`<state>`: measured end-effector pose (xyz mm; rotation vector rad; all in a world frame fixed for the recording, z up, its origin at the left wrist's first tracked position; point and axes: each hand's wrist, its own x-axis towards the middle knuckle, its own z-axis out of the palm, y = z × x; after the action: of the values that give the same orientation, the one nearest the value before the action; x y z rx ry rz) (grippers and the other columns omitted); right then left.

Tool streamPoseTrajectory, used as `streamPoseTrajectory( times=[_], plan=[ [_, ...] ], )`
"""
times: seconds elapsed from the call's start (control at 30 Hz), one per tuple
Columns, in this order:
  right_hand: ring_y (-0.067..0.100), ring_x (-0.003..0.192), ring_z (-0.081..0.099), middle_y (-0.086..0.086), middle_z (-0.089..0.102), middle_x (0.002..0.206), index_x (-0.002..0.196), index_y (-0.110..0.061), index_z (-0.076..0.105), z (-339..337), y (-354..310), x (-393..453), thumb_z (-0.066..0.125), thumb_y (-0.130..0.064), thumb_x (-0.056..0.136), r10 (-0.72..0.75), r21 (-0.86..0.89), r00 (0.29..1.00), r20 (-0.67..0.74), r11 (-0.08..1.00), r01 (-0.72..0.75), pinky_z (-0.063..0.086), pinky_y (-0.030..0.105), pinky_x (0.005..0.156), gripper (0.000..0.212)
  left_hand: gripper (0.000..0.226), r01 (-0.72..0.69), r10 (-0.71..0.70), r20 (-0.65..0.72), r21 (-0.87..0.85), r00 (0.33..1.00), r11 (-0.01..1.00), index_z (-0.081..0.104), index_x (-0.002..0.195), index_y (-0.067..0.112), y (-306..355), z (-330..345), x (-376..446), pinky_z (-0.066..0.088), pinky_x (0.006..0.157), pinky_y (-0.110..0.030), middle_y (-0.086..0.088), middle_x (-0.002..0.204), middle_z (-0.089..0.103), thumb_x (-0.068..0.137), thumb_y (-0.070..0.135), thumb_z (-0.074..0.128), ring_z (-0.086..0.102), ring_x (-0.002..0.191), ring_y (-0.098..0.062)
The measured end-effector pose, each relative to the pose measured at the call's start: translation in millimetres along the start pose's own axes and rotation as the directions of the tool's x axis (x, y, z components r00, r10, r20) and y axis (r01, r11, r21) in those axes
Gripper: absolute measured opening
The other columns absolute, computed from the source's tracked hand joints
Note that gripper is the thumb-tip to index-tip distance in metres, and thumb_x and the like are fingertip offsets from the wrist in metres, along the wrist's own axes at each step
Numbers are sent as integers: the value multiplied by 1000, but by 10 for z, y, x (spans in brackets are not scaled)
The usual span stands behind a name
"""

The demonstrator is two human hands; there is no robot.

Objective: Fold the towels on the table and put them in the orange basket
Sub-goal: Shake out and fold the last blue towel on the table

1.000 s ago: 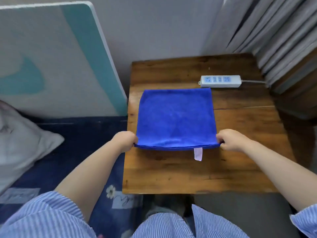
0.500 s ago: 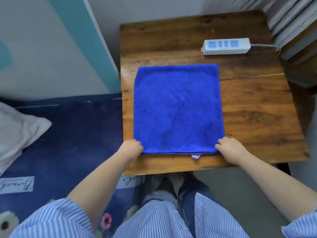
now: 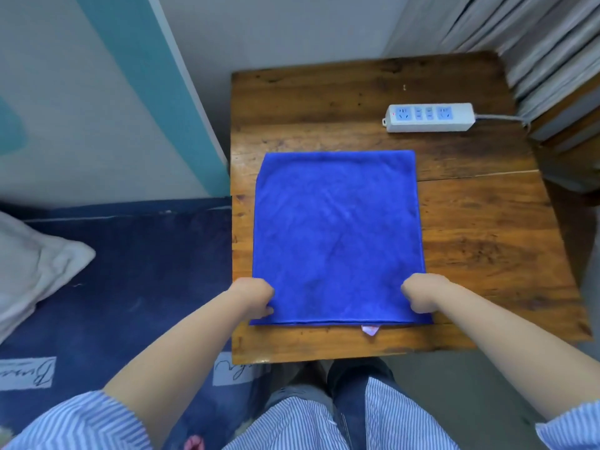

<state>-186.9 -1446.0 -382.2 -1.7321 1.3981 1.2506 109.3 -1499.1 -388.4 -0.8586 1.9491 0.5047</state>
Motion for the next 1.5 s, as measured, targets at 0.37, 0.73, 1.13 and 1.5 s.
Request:
streamPoseTrajectory(
  times=[0.37, 0.73, 1.13, 1.5],
  plan=[
    [28, 100, 51, 11, 56, 101, 84, -9, 49, -1228, 537, 482, 37, -11, 89, 64, 275, 838, -542, 956, 105, 40, 33, 70, 12, 22, 221, -572, -218, -770, 791, 599, 52, 97, 4, -515, -1157, 490, 42, 72, -37, -16, 104, 60, 96, 11, 31, 54, 94, -33],
    [26, 122, 40, 9, 49, 130, 123, -7, 52, -1873, 637, 1182, 41, -6, 87, -32, 269, 680, -733, 904, 333, 34, 34, 97, 37, 31, 66, -809, 8, -997, 588, 38, 62, 93, 10, -863, -1533, 1105, 36, 69, -27, -8, 95, 61, 97, 15, 31, 51, 89, -28],
    [25, 121, 42, 10, 53, 127, 116, -3, 58, -1834, 605, 1310, 43, -4, 87, -55, 316, 678, -733, 855, 410, 29, 31, 99, 32, 38, -115, -665, 370, -816, 649, -567, 42, 56, 16, -744, -1629, 1223, 31, 48, -23, 1, 55, 38, 89, 30, 55, 35, 51, -14],
    [23, 122, 41, 9, 52, 127, 112, -4, 60, -1810, 616, 1263, 43, -6, 89, -40, 345, 681, -731, 840, 420, 29, 30, 98, 29, 9, -332, -528, 383, -469, 758, -818, 55, 95, 10, -720, -1575, 1108, 46, 56, -26, -3, 82, 60, 90, 3, 51, 57, 70, -16]
  ],
)
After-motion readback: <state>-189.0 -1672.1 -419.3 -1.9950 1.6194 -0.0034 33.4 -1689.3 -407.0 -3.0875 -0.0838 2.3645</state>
